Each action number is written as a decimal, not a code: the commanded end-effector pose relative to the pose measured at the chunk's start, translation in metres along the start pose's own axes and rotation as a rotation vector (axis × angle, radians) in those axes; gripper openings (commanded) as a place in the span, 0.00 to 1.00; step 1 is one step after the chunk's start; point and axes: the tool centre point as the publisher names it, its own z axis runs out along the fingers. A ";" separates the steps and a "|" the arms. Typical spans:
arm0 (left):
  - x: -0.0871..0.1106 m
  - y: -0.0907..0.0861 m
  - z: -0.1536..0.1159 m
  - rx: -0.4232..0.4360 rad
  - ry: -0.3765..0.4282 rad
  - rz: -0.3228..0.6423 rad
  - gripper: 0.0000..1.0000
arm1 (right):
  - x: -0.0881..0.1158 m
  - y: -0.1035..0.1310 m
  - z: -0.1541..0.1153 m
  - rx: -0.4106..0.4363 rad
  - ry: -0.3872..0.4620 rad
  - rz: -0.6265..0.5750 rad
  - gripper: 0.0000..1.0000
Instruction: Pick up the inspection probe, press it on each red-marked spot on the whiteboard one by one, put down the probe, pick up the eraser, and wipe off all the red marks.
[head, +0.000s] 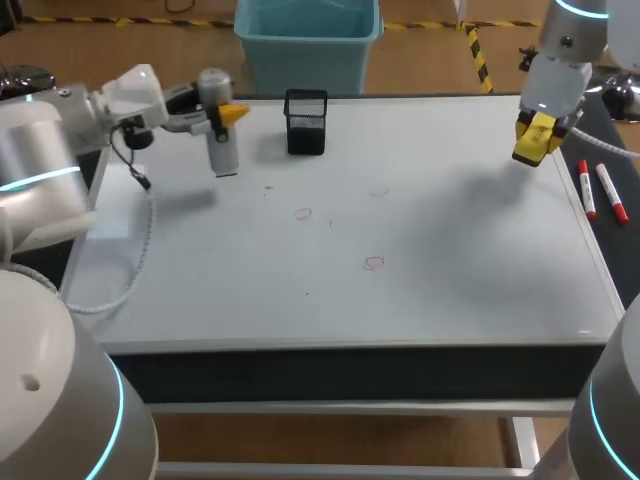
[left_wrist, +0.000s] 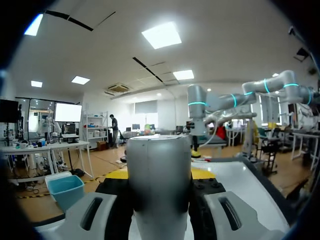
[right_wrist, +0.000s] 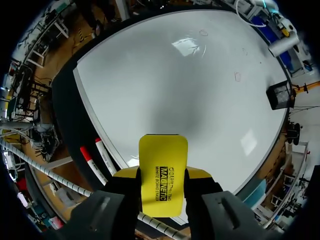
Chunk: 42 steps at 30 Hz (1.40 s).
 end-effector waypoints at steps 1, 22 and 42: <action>0.023 -0.007 0.018 0.005 -0.012 0.011 0.00 | 0.000 -0.001 -0.001 0.000 0.004 -0.002 0.00; 0.093 0.019 0.070 0.080 0.180 -0.075 0.00 | 0.000 -0.001 -0.001 0.000 0.004 -0.002 0.00; 0.093 0.046 0.096 0.059 0.251 -0.092 0.00 | 0.000 -0.001 -0.001 0.000 0.004 -0.002 0.00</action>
